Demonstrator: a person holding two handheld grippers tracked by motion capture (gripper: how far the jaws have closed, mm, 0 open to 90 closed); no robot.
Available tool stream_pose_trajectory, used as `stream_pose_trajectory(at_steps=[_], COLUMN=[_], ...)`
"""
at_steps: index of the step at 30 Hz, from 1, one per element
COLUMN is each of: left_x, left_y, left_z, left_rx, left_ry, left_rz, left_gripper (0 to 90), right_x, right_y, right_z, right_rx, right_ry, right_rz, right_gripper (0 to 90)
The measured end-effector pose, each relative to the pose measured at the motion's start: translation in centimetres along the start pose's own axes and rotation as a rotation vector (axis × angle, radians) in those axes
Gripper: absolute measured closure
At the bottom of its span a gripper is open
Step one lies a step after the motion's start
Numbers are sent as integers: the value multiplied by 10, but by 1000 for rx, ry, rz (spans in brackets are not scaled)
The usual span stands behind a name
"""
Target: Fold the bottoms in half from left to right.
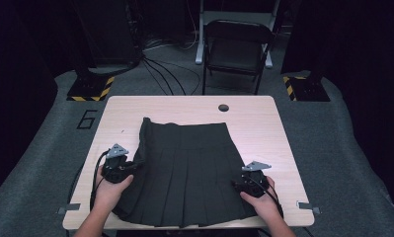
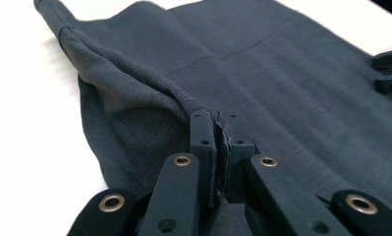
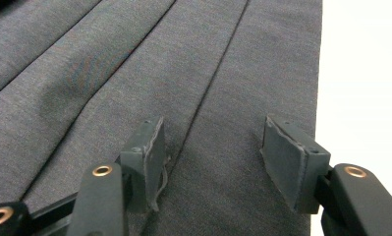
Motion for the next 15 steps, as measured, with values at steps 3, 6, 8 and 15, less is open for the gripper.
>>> stream_pose_trajectory(at_steps=[3,6,8,15], left_x=[8,15,20,37], left_y=[10,19,23,30], left_z=[5,10,11,11], left_rx=[5,-7,-5,-19], left_ry=[-10,-30,-32,-60], left_rz=[-13,-27,-46,-99], left_gripper=[860,859,859,860], right_x=[0,0,-1,-1], right_y=[0,0,1,1], right_z=[0,0,0,0], right_rx=[0,1,1,1], right_ry=[1,0,0,1], right_rz=[1,-1,-11,-20], right_gripper=[414,414,414,414])
Point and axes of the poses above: each handheld gripper's, and its own axes: z roughly backward along the jaws, y roughly out of its top, x roughly to its right, the point moved 6 cm from there along -z, roughly forward along the jaws, and after that the axes turned 15 degrees about z, right-handed, at the moved point
